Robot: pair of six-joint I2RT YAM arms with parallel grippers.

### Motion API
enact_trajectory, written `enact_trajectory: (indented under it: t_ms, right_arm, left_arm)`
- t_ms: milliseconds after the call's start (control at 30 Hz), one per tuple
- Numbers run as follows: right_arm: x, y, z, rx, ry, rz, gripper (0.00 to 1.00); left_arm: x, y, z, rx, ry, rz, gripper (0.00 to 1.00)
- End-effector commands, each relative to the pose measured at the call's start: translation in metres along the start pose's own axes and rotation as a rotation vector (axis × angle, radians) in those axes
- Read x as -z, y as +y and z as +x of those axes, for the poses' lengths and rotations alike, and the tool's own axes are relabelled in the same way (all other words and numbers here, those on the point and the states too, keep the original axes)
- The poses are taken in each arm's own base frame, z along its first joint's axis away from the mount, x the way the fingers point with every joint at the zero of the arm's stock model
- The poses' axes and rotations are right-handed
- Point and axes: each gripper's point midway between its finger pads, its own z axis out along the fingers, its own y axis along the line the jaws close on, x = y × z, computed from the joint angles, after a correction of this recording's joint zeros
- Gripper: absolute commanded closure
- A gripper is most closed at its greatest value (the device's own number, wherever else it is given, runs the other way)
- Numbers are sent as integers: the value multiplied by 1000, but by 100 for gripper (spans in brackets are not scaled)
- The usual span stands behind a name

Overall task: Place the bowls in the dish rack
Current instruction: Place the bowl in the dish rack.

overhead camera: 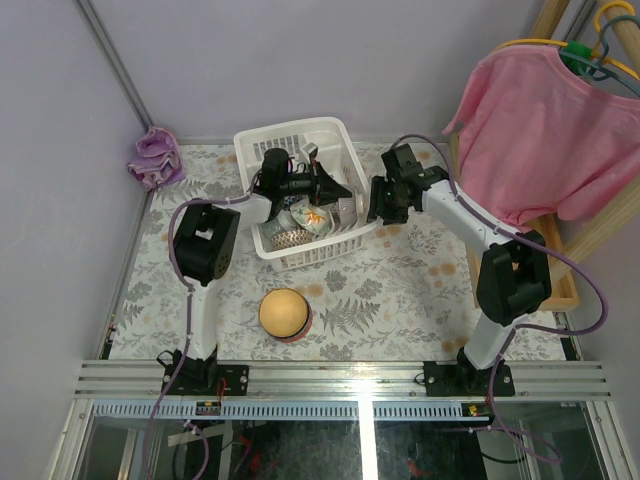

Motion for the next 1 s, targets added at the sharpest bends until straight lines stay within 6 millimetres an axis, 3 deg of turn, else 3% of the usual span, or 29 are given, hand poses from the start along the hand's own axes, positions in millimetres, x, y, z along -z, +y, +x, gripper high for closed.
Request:
enact_trajectory:
  t_ms: [0,233,567,967]
  right_arm:
    - [-1,-2,2,33,-61,21,48]
    - [5,0,8,37,-139,6,50]
    - [-4,26,15,122,-126,57,56]
    - [-6,34,17,137,-132,50,57]
  left_arm:
    - [-1,61,0,79,-72,-151,100]
    - [2,62,10,67,-70,-86,100]
    - [3,40,6,78,-89,30,100]
    - [5,65,6,72,-81,-166,88]
